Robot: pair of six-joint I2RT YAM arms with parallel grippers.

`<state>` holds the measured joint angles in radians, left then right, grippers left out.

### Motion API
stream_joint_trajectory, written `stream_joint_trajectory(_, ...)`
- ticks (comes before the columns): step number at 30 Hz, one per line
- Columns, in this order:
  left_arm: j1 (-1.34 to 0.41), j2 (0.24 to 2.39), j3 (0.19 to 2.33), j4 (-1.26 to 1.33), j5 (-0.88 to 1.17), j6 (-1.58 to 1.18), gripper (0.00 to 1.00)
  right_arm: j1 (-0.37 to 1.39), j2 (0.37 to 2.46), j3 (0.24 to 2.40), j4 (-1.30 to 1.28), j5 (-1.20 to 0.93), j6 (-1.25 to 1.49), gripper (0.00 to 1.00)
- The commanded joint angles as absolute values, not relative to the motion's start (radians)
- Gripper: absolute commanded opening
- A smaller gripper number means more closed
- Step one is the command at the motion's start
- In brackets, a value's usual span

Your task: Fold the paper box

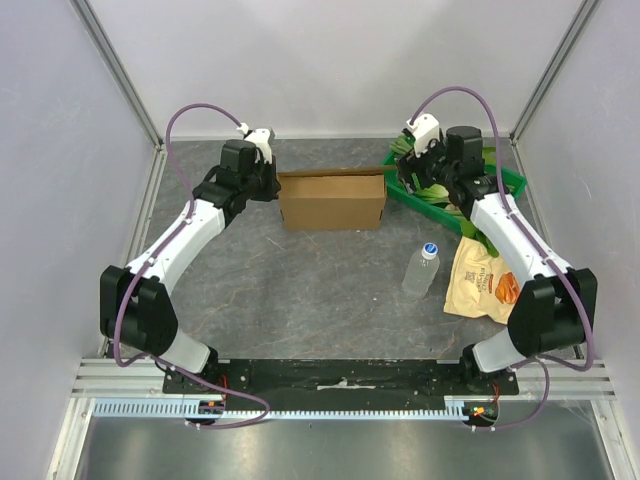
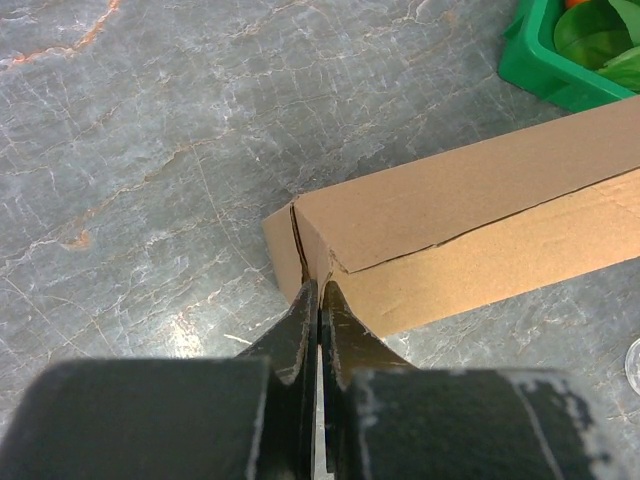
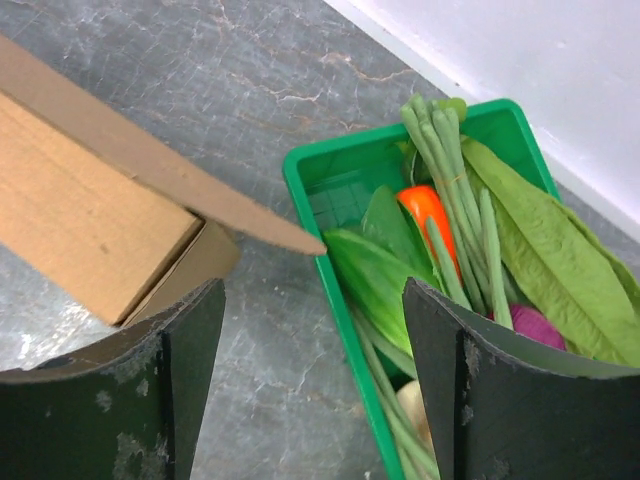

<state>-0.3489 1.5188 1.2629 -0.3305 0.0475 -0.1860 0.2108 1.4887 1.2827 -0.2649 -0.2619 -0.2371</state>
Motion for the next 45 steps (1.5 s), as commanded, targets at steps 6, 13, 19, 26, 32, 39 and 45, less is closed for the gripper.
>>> stream_joint_trajectory(6,-0.35,1.562,1.292,-0.471,0.097,-0.123,0.02,0.198,1.572,1.281,-0.094,-0.408,-0.336,0.69)
stream_joint_trajectory(13,-0.35,1.575,1.307,-0.477,0.095,-0.118,0.02,0.199,1.591,1.285,-0.087,-0.466,-0.319,0.38)
stream_joint_trajectory(19,-0.35,1.591,1.319,-0.477,0.103,-0.135,0.02,0.207,1.583,1.335,-0.15,-0.494,-0.201,0.19)
stream_joint_trajectory(26,-0.35,1.589,1.327,-0.48,0.11,-0.138,0.02,0.216,1.557,1.354,-0.163,-0.447,-0.051,0.02)
stream_joint_trajectory(32,-0.35,1.591,1.322,-0.48,0.112,-0.138,0.02,0.255,1.601,1.468,-0.302,-0.367,0.081,0.0)
stream_joint_trajectory(39,-0.35,1.592,1.324,-0.477,0.117,-0.141,0.02,0.278,1.68,1.56,-0.452,-0.333,0.311,0.0)
stream_joint_trajectory(45,-0.35,1.592,1.335,-0.476,0.12,-0.146,0.02,0.298,1.671,1.539,-0.459,-0.298,0.461,0.0)
